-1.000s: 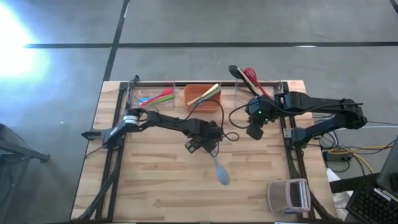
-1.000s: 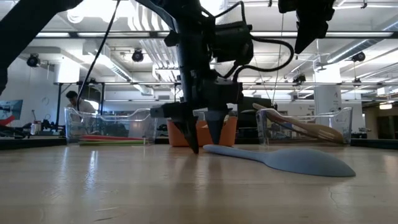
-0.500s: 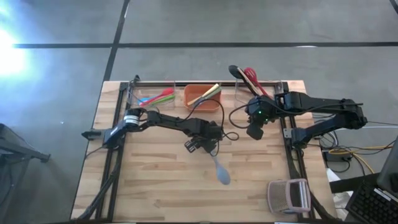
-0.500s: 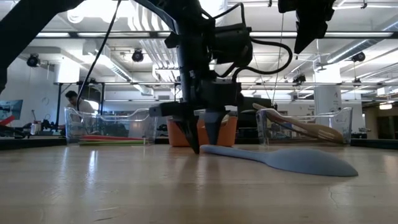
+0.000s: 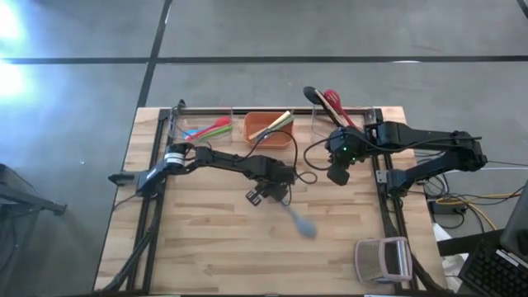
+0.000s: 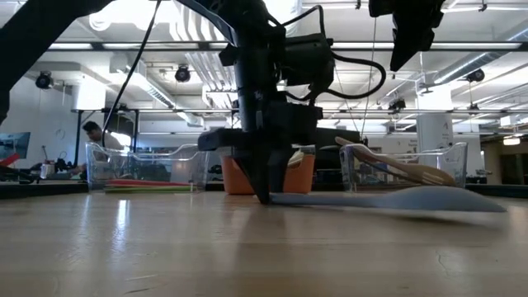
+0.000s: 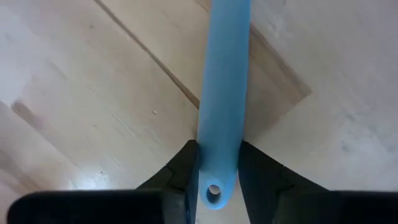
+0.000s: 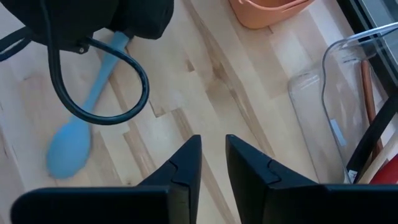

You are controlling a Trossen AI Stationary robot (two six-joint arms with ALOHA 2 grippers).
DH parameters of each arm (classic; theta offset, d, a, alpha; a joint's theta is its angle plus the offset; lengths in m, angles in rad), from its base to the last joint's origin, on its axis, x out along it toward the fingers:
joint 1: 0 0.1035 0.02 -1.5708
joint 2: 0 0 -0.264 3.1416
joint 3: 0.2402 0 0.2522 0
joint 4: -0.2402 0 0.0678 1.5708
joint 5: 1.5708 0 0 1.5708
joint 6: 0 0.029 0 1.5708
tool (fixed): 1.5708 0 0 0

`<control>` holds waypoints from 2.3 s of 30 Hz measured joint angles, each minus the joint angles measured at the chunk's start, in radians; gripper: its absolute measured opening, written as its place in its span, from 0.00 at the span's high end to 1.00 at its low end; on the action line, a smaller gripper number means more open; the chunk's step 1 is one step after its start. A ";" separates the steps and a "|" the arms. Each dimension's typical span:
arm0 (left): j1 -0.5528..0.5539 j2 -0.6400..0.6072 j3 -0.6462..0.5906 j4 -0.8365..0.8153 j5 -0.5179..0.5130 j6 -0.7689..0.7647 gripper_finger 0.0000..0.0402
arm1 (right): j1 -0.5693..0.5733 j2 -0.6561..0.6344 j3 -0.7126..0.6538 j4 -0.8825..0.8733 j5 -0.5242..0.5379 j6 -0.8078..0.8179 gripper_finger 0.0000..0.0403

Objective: Pick & Place Kitchen Items
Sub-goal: Put the gray serving spoon into the right transparent bin

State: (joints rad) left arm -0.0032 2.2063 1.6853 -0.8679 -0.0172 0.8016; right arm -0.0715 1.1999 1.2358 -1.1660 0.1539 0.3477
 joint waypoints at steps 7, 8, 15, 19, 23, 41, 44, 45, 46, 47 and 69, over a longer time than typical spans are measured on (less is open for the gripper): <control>0.000 -0.010 -0.001 -0.008 0.063 -0.157 0.78 | 0.000 0.000 0.000 0.000 0.000 0.001 0.83; -0.001 -0.012 -0.002 -0.009 0.085 -0.168 0.78 | 0.000 0.000 0.000 -0.001 0.000 0.003 0.84; 0.002 -0.033 -0.005 -0.007 0.176 -0.256 0.78 | 0.002 -0.016 0.000 -0.005 0.001 -0.007 0.87; 0.011 -0.047 -0.010 0.002 0.246 -0.281 0.78 | 0.002 -0.055 0.000 -0.002 0.004 -0.008 0.88; 0.029 -0.076 -0.027 0.052 0.352 -0.309 0.87 | 0.011 -0.115 0.000 -0.002 0.067 -0.002 0.89; 0.043 -0.190 -0.224 0.271 0.211 -0.284 0.93 | 0.026 -0.313 -0.074 0.095 0.163 0.052 0.89; 0.030 -0.190 -0.207 0.269 0.135 -0.270 0.87 | 0.026 -0.298 -0.075 0.100 0.161 0.044 0.89; 0.024 -0.190 -0.199 0.267 0.133 -0.262 0.84 | 0.026 -0.293 -0.076 0.100 0.160 0.044 0.89; 0.018 -0.191 -0.190 0.266 0.134 -0.256 0.81 | 0.026 -0.288 -0.077 0.100 0.160 0.042 0.89; 0.011 -0.192 -0.182 0.267 0.134 -0.249 0.77 | 0.026 -0.286 -0.077 0.100 0.160 0.042 0.89; -0.049 -0.182 -0.228 0.397 0.136 -0.246 0.29 | 0.026 -0.281 -0.075 0.099 0.159 0.041 0.89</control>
State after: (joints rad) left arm -0.0523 2.0243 1.4568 -0.4711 0.1193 0.5557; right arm -0.0460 0.9188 1.1610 -1.0672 0.3128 0.3889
